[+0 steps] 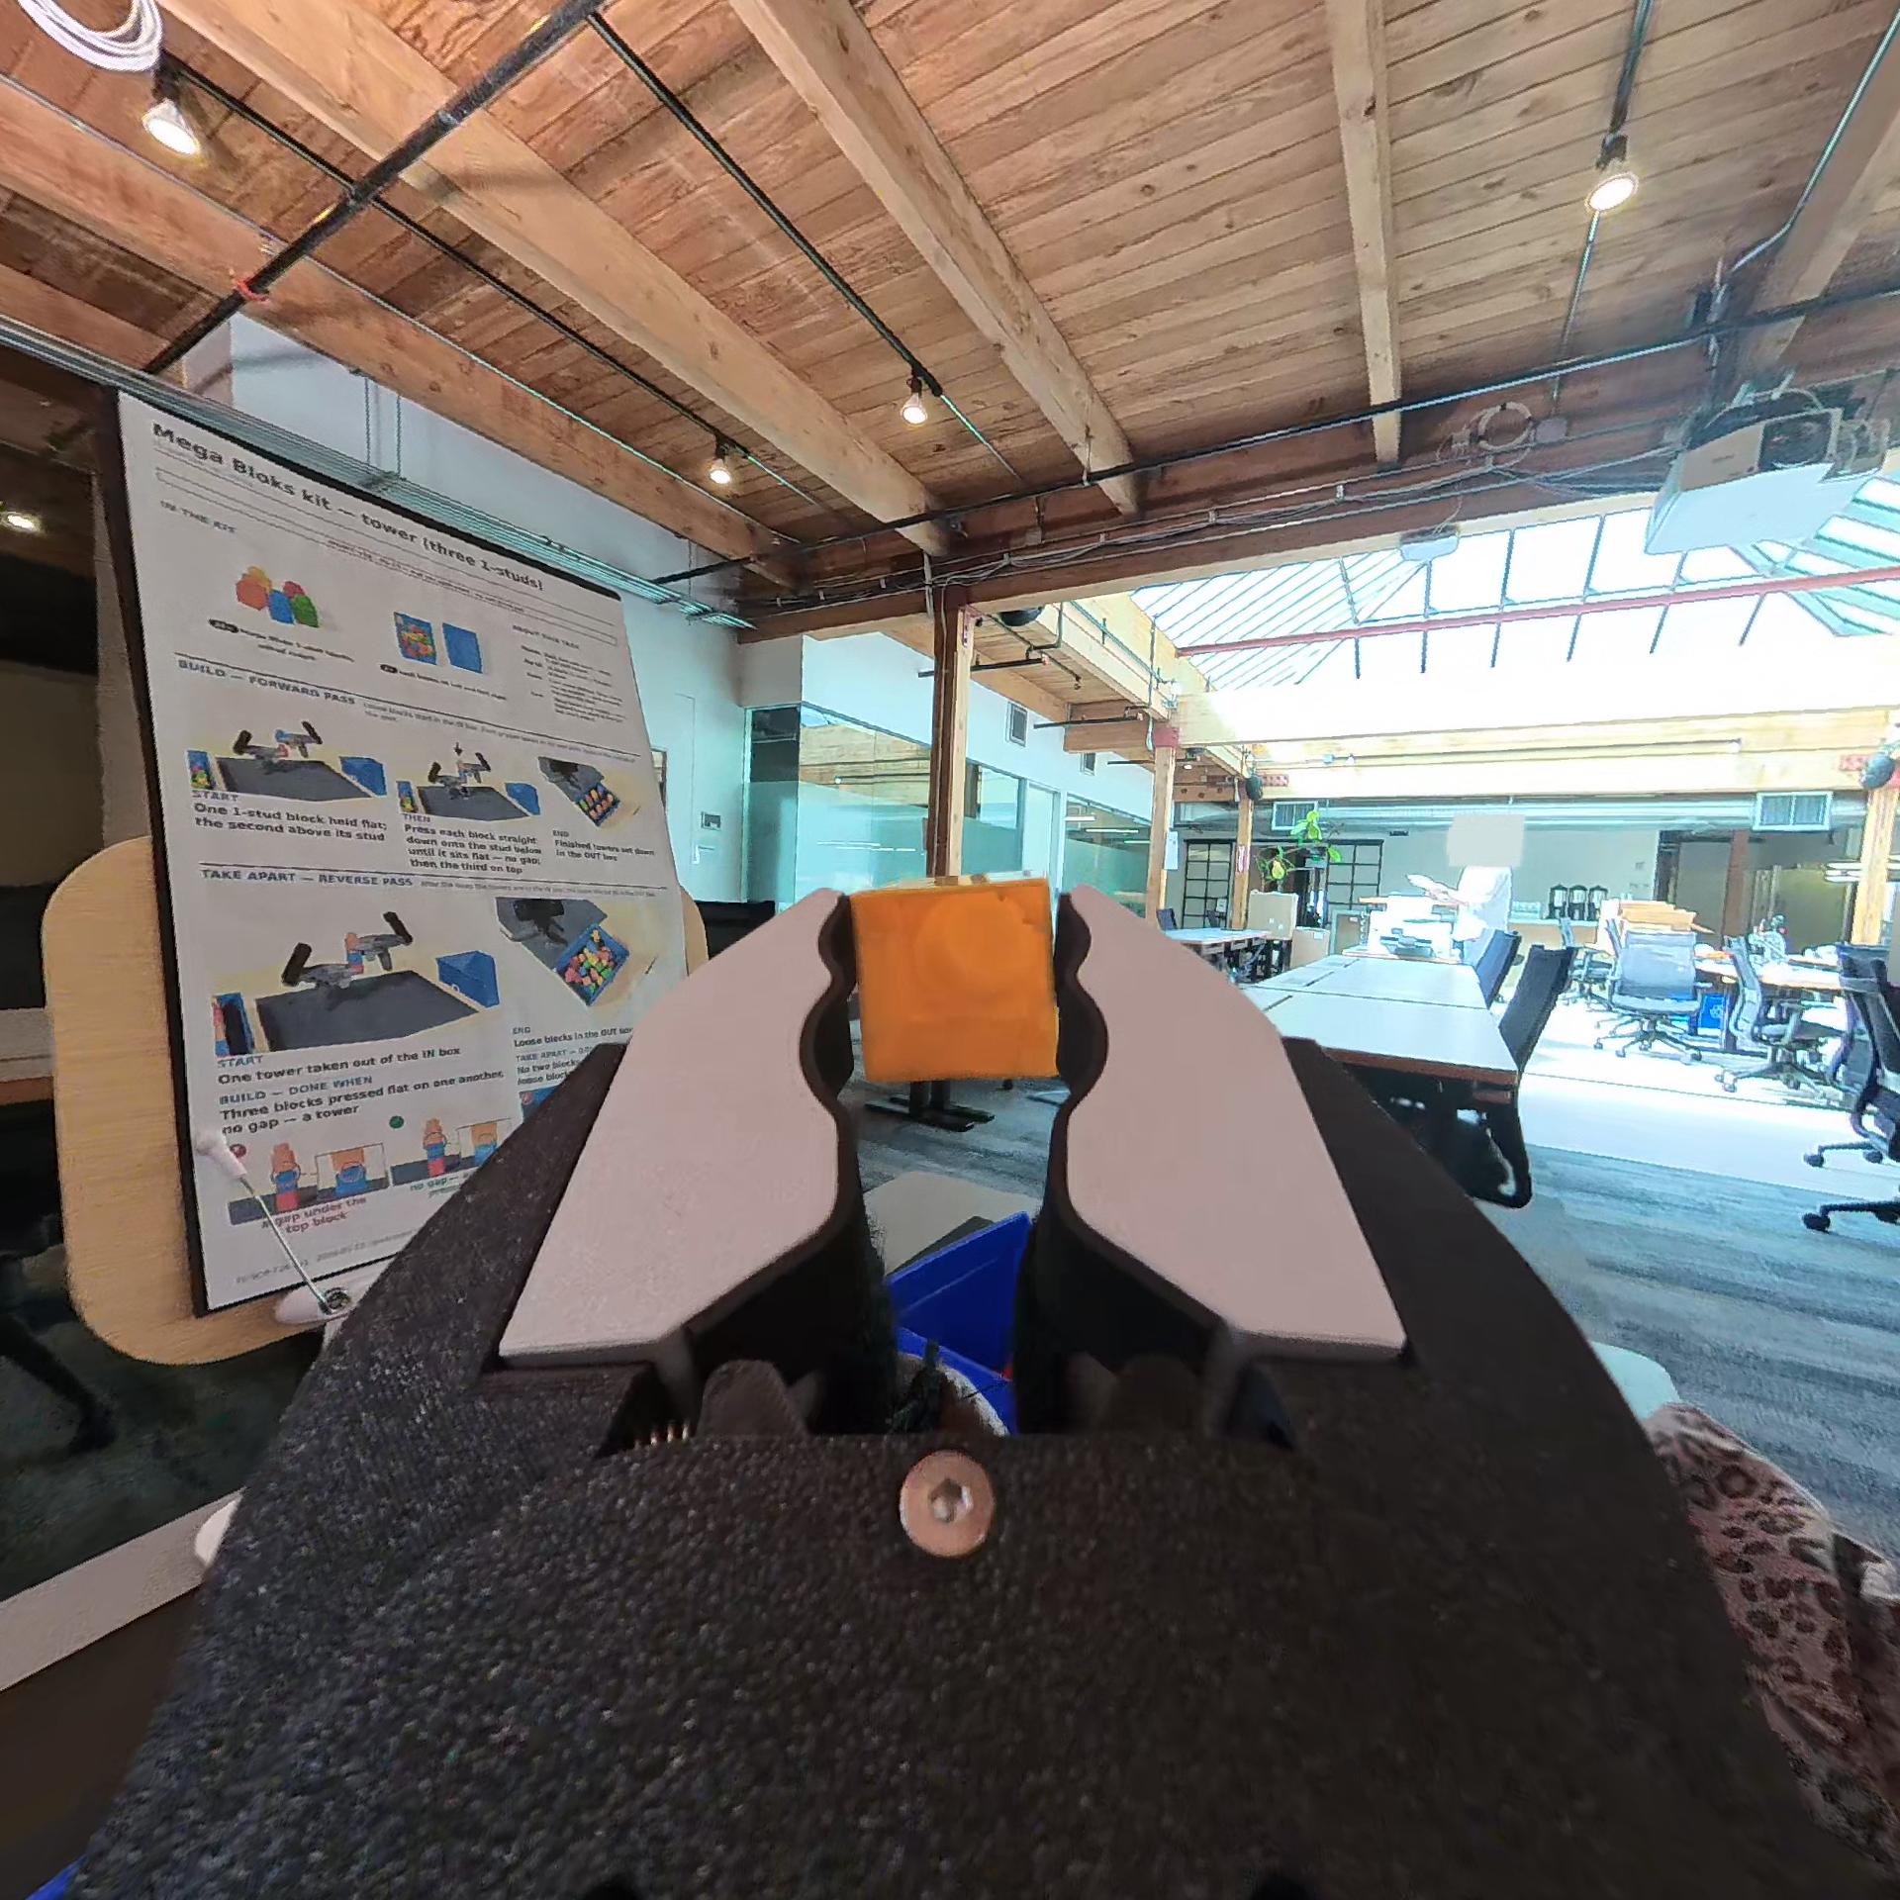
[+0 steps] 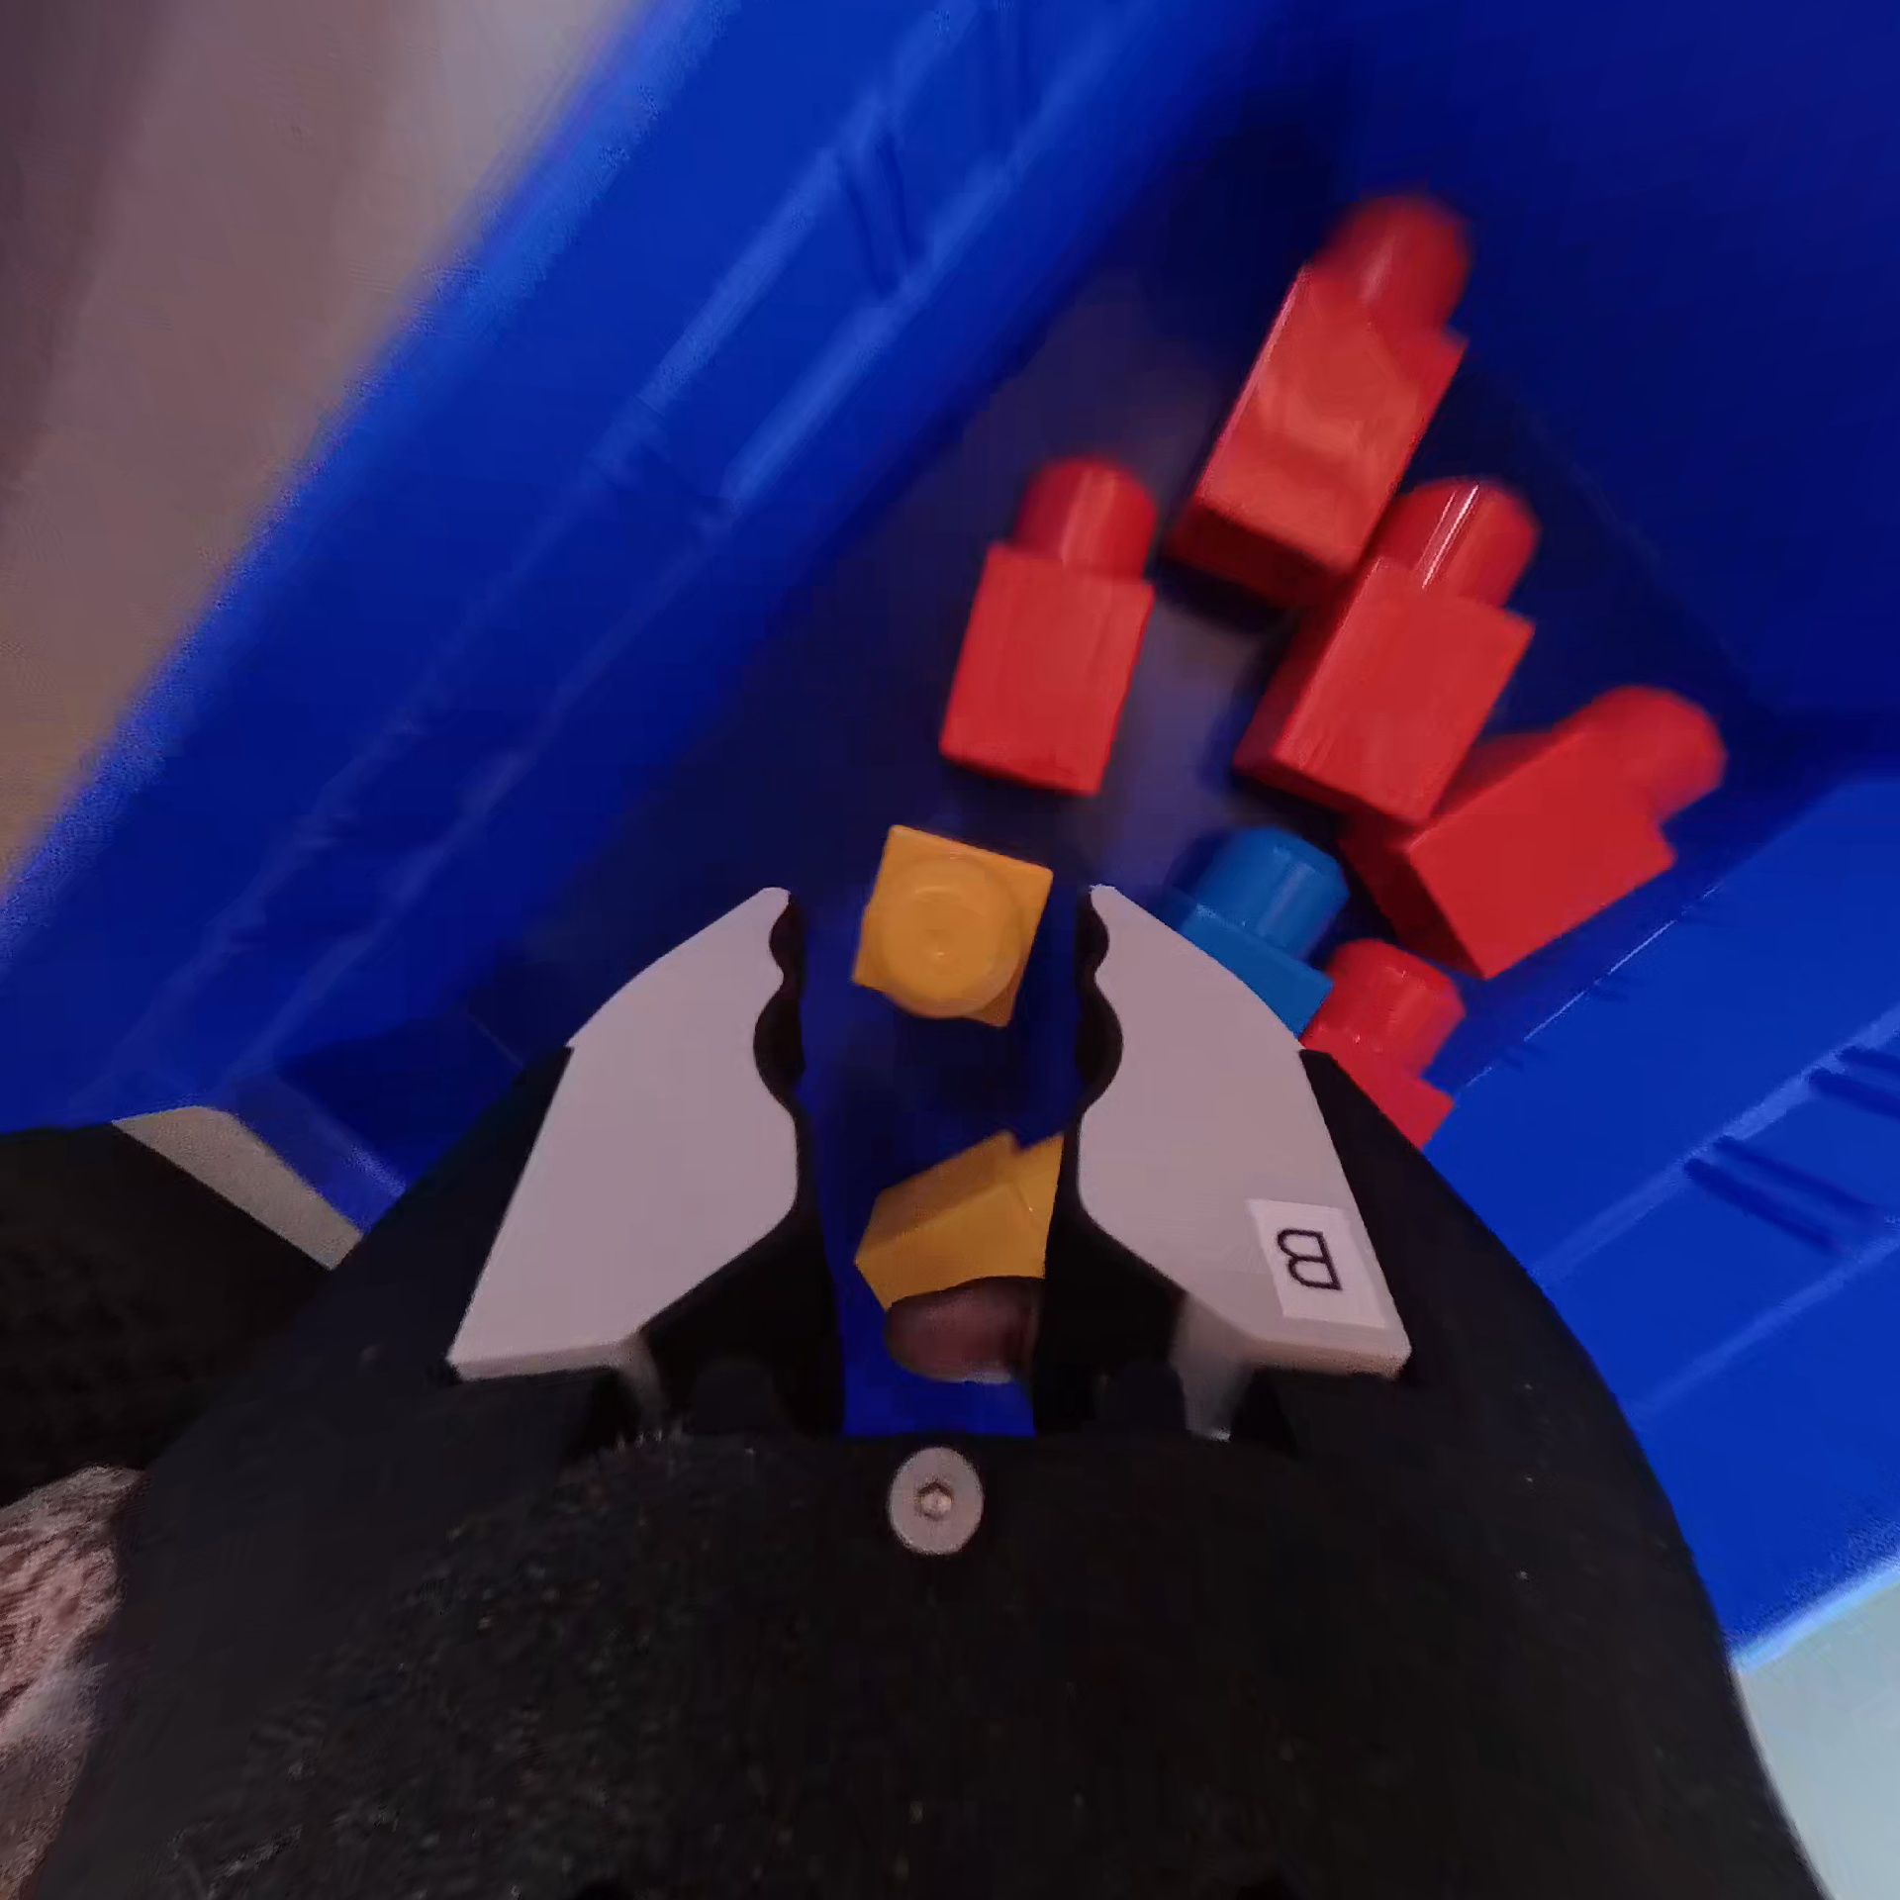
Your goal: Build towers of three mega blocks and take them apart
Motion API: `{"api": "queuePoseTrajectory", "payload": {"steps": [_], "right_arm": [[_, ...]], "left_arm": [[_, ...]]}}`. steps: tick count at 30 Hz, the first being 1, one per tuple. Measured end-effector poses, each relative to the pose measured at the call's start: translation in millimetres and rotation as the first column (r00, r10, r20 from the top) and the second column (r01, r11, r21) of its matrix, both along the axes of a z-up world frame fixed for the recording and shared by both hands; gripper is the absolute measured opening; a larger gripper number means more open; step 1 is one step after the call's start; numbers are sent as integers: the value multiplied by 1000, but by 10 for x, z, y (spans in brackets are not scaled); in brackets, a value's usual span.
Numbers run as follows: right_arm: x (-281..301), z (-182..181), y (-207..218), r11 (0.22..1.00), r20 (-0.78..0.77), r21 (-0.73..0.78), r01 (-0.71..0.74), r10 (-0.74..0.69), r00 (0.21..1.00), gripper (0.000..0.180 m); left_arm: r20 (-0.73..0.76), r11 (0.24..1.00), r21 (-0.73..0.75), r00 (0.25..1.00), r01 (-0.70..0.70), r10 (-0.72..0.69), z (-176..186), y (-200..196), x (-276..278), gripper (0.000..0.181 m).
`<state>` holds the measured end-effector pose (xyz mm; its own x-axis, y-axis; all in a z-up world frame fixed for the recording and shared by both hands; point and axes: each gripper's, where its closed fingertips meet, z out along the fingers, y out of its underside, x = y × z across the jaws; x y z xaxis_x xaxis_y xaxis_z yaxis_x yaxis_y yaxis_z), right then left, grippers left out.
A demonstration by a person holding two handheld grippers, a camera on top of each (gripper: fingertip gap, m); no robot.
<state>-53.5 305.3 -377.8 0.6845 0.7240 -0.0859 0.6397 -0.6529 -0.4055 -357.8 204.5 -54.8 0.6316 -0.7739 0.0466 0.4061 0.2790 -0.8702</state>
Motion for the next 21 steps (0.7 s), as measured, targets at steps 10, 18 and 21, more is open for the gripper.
{"api": "queuePoseTrajectory", "payload": {"steps": [10,18,21], "right_arm": [[-991,2346,-451,670,-505,742,36,523,687,62],[-1685,2886,-1135,725,-684,687,-42,666,299,58],[-1834,2754,-1136,735,-681,669,-111,665,307,62]], "left_arm": [[5,985,-21,985,172,-172,-17,-16,435,36],[-30,921,-47,921,387,-389,-88,-159,1072,36],[-79,922,-67,919,382,-387,-166,-138,1220,36]]}}
